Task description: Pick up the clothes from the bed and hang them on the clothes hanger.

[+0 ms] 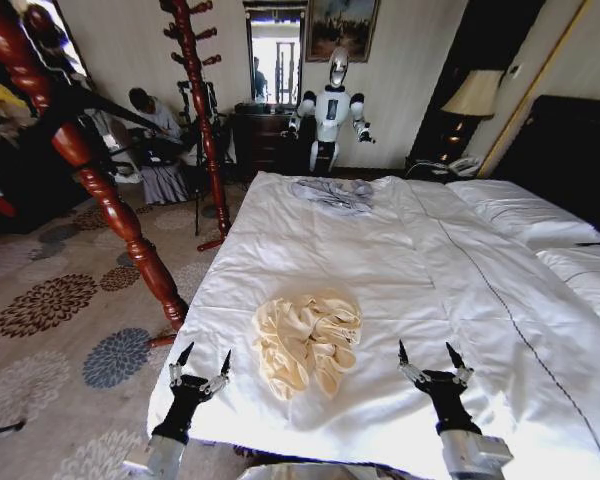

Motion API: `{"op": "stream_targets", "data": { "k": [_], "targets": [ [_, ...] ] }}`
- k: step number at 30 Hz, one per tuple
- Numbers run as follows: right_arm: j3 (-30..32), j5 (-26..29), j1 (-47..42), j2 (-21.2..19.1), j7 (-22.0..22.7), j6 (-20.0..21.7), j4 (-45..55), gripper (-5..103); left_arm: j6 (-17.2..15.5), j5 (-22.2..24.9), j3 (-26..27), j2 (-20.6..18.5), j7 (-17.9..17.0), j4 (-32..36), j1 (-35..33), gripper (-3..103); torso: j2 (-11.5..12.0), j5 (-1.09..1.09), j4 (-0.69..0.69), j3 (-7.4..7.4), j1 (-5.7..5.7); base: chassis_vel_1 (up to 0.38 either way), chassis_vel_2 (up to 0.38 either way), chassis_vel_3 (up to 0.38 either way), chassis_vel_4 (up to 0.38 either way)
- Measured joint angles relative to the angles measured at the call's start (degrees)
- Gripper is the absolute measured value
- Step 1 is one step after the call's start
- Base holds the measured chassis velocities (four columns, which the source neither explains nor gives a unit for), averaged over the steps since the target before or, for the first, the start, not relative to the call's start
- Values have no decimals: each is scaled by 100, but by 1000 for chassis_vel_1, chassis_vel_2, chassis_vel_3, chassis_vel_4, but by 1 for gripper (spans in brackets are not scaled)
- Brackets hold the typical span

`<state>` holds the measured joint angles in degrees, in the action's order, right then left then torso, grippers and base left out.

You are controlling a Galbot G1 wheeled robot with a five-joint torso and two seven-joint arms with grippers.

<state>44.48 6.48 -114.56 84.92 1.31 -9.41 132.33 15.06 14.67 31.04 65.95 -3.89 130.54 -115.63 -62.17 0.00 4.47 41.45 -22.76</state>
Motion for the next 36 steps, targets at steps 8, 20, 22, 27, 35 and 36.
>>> {"op": "stream_targets", "data": {
  "k": [8, 20, 22, 27, 35, 36],
  "targets": [
    [208, 246, -104, -175, -206, -103, -57, 100, -5, -14, -51, -16, 58, 73, 1, 97, 0, 0, -1, 0, 0, 0, 0, 0, 0],
    [38, 102, -188, -153, -130, -49, -48, 100, 33, -224, -26, 202, 46, -14, -11, 97, 0, -1, -1, 0, 0, 0, 0, 0, 0],
    [-83, 221, -239, -214, -43, 72, 1, 100, 65, -236, -6, 218, 45, -66, -36, 97, 0, 0, 0, 0, 0, 0, 0, 0, 0],
    [-267, 557, -317, -413, 69, 437, 168, 100, 152, -237, 76, 222, 44, -131, -145, 97, 0, 0, 0, 0, 0, 0, 0, 0, 0],
    [-269, 1168, -238, -1010, 410, 1401, 290, 100, 188, -236, 85, 248, 44, -175, -202, 97, 0, -1, -1, 0, 0, 0, 0, 0, 0],
    [-230, 1326, -219, -1107, 448, 1514, 290, 100, 188, -233, 84, 237, 44, -187, -199, 97, 0, -1, 0, 0, 0, 0, 0, 0, 0]
  ]
}}
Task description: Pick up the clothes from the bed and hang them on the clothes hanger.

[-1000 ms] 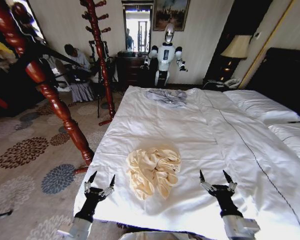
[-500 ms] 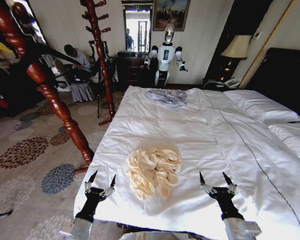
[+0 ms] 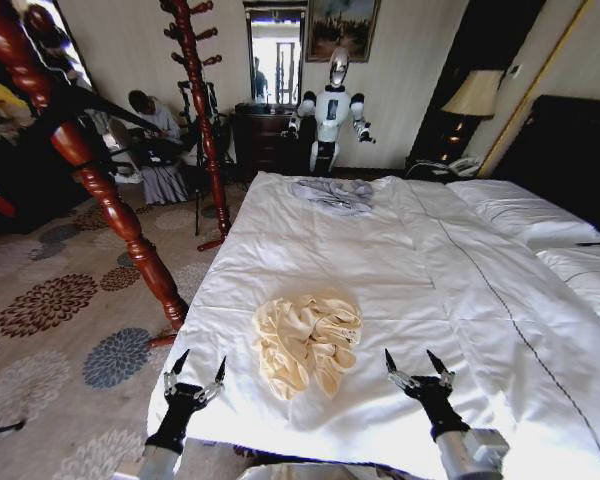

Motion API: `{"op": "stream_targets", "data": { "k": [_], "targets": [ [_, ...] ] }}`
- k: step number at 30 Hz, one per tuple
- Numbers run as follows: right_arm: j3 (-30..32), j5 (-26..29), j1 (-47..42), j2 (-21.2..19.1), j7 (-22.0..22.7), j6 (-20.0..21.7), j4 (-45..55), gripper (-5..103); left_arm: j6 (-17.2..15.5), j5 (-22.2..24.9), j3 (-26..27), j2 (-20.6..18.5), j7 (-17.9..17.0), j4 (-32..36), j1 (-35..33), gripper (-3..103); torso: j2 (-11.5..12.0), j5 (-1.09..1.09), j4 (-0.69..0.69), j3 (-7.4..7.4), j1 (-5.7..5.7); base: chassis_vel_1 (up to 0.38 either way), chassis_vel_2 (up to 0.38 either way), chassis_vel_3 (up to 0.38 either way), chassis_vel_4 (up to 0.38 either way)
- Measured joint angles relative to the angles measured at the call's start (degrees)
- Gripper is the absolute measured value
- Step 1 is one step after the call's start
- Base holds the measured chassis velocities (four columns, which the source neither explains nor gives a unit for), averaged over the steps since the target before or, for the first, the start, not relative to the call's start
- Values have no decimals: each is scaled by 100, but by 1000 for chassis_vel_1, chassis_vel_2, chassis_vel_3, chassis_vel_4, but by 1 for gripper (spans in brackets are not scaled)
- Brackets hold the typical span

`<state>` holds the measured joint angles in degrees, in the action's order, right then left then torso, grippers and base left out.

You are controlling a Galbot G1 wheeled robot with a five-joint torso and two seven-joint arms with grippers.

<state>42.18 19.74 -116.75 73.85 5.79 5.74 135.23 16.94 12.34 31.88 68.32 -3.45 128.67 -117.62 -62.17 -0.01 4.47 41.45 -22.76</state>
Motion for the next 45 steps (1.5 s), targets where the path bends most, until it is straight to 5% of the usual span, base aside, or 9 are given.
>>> {"op": "stream_targets", "data": {
  "k": [4, 7, 14, 31, 45],
  "targets": [
    [155, 377, 118, -337, 74, 284, -31, 100, -9, 5, -6, -23, 0, -28, 3, 97, 0, 0, 2, 0, 0, 0, 0, 0, 0],
    [234, 1002, 676, -1409, 315, 1079, -190, 100, -64, -89, -16, 26, -5, -62, -15, 97, 0, 0, -1, 0, -1, 0, 0, 0, 0],
    [-458, 528, 1161, -2021, 263, 1544, -578, 100, -95, -252, -46, 164, -18, -103, -53, 97, 0, 0, 0, 0, 0, 0, 0, 0, 0],
    [-1724, 294, 2392, -1978, 281, 1967, -1270, 100, -111, -241, 73, 228, -30, -131, -150, 97, 0, 1, 0, 0, 0, 0, 0, 0, 0],
    [-1687, 416, 2343, -2016, 348, 2026, -983, 100, -141, -176, 137, 257, -41, -114, -153, 97, 0, 2, 0, 0, 0, 0, 0, 0, 0]
  ]
}}
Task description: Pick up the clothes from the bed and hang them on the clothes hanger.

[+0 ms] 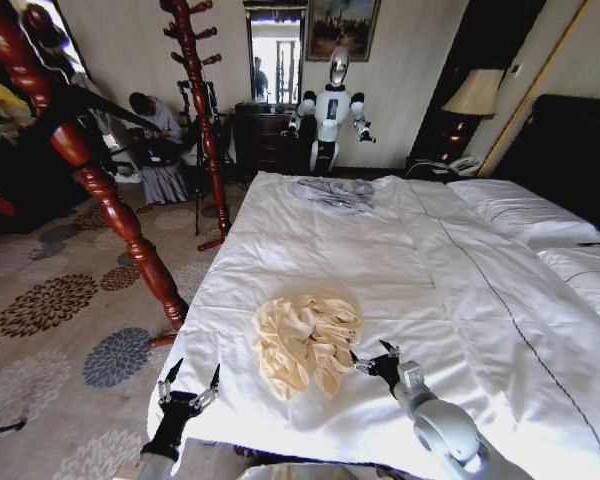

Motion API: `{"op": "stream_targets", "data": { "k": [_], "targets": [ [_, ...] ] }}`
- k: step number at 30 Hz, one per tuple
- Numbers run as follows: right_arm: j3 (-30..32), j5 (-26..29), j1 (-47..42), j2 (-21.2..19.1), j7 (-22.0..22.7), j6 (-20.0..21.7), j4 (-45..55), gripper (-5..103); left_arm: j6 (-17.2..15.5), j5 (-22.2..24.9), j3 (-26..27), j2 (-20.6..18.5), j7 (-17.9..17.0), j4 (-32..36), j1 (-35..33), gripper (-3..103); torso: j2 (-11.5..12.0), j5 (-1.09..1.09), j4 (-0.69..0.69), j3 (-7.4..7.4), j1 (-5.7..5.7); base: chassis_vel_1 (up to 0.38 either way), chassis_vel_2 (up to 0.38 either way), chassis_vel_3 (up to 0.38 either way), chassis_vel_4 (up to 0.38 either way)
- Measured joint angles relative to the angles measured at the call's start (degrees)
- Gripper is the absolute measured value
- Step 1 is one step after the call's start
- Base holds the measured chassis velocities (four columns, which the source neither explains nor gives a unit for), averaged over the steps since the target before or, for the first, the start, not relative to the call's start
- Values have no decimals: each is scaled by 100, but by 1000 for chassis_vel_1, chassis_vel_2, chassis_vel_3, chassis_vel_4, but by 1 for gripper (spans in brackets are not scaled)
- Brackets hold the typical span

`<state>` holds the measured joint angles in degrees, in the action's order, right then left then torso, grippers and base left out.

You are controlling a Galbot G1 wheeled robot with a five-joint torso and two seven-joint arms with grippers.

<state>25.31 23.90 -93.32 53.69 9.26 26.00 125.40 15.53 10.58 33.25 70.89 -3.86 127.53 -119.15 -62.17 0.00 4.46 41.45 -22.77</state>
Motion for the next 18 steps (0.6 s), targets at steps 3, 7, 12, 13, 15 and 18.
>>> {"op": "stream_targets", "data": {
  "k": [3, 7, 12, 13, 15, 18],
  "targets": [
    [-60, 138, 13, -29, 11, 60, 42, 100, 2, -5, -26, 12, 0, -13, 0, 97, 0, 1, 0, 0, 0, 0, 0, 0, 0],
    [-222, 189, 148, 14, 90, 76, -254, 100, 5, -3, -21, 4, -1, 2, -24, 97, 0, 0, 0, 0, 0, 0, 0, 0, 0],
    [-292, 321, 317, 66, 246, 80, -502, 102, 22, 31, 62, -37, -2, 18, -72, 97, 0, -1, 0, 0, 0, 0, 0, 0, 0],
    [-282, 382, 320, 53, 266, 95, -510, 99, 24, 51, 77, -37, -2, 18, -73, 97, 0, -1, -1, 0, 0, 0, 0, 0, 0],
    [-261, 452, 303, 15, 279, 119, -511, 93, 25, 77, 82, -28, -5, -3, -57, 97, 0, 0, 0, 0, 0, 0, 0, 0, 0],
    [-303, 560, 276, -39, 282, 163, -500, 83, 24, 77, 82, -28, -33, -53, -38, 97, 0, 0, 0, 0, 0, 0, 0, 0, 0]
  ]
}}
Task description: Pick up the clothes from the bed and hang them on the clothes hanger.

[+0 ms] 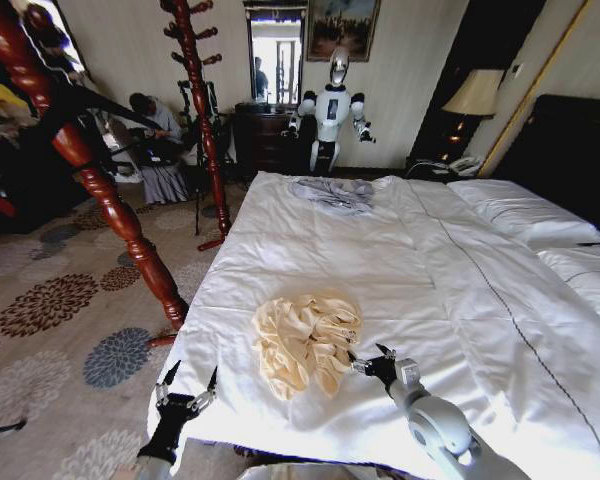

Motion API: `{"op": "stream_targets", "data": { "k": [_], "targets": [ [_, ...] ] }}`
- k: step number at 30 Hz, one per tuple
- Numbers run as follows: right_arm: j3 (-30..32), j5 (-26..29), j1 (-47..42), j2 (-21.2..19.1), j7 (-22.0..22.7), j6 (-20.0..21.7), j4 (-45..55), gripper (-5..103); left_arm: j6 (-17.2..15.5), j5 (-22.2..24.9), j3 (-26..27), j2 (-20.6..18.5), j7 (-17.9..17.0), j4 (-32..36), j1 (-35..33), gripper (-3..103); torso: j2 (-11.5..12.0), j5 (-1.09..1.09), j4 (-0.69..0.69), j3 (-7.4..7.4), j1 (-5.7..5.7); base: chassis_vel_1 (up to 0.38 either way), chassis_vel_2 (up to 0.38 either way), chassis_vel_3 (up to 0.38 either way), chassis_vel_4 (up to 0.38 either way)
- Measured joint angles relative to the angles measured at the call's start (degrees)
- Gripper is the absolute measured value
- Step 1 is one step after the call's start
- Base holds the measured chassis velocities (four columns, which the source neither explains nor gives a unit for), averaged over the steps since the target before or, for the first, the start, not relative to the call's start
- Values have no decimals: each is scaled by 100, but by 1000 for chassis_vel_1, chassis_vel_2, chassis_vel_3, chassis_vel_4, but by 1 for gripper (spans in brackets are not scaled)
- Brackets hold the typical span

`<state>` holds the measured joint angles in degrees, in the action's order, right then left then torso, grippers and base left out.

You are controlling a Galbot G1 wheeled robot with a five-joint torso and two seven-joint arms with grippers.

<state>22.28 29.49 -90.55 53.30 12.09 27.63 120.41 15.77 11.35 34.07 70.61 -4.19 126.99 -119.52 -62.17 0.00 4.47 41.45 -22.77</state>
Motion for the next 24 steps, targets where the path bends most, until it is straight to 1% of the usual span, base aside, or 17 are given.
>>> {"op": "stream_targets", "data": {
  "k": [1, 3, 4, 5, 6, 7, 9, 10, 12, 14, 18, 19, 21, 23, 24],
  "targets": [
    [0, 0, 0, 0, 0, 0, 0, 83, 0, 0, 0, 0, 0, 0, 0, 97, 0, 0, 0, 0, 0, 0, 0, 0, 0],
    [-107, 115, 0, -63, 24, 50, 34, 72, -1, 9, 21, -9, -9, -20, 0, 97, 0, 1, 0, 0, 0, 0, 0, 0, 0],
    [-166, 168, 15, -78, 39, 84, 44, 72, -2, 26, 41, -17, -12, -20, -2, 97, 0, 0, 0, 0, 0, 0, 0, 0, 0],
    [-218, 202, 38, -87, 49, 111, 46, 66, -3, 50, 63, -23, -15, -20, -4, 94, 0, 0, 0, 0, 0, 0, 0, 0, 0],
    [-218, 202, 38, -87, 49, 111, 46, 66, -3, 50, 63, -23, -15, -20, -4, 94, 0, 0, 0, 0, 0, 0, 0, 0, 0],
    [-263, 211, 70, -88, 58, 119, 40, 61, -4, 83, 88, -27, -20, -15, -3, 94, 0, 0, 0, 0, 0, 0, 0, 0, 0],
    [-329, 214, 139, -70, 105, 114, 8, 50, -21, 168, 139, -23, -42, 23, 21, 97, 0, 0, 0, 0, 0, 0, 0, 0, 0],
    [-329, 214, 139, -70, 105, 114, 8, 50, -21, 168, 139, -23, -42, 23, 21, 97, 0, 0, 0, 0, 0, 0, 0, 0, 0],
    [-350, 219, 201, -39, 154, 79, 2, 39, -39, 216, 167, -16, -53, 62, 44, 100, 0, 0, 0, 0, 0, 0, 0, 0, 0],
    [-350, 220, 212, -36, 166, 66, 4, 39, -42, 217, 167, -15, -54, 65, 48, 100, 0, 0, -1, 0, 0, 0, 0, 0, 0],
    [-335, 166, 157, -58, 222, 30, 21, 18, -48, 212, 158, -7, -57, 46, 88, 100, 0, 0, -1, 0, 0, 0, 0, 0, 0],
    [-335, 166, 157, -58, 222, 30, 21, 18, -48, 212, 158, -7, -57, 46, 88, 100, 0, 0, -1, 0, 0, 0, 0, 0, 0],
    [-325, 85, 109, -67, 226, -20, 17, 7, -70, 241, 195, -4, -73, 39, 157, 100, 0, 0, 0, 0, 0, 0, 0, 0, 0],
    [-311, 69, 93, -67, 227, -44, 20, 7, -87, 262, 209, -4, -79, 49, 174, 100, 0, 0, 0, 0, 0, 0, 0, 0, 0],
    [-279, 66, 74, -62, 231, -70, 38, 3, -96, 278, 216, -10, -82, 66, 185, 100, 0, 0, 0, 0, 0, 0, 0, 0, 0]
  ]
}}
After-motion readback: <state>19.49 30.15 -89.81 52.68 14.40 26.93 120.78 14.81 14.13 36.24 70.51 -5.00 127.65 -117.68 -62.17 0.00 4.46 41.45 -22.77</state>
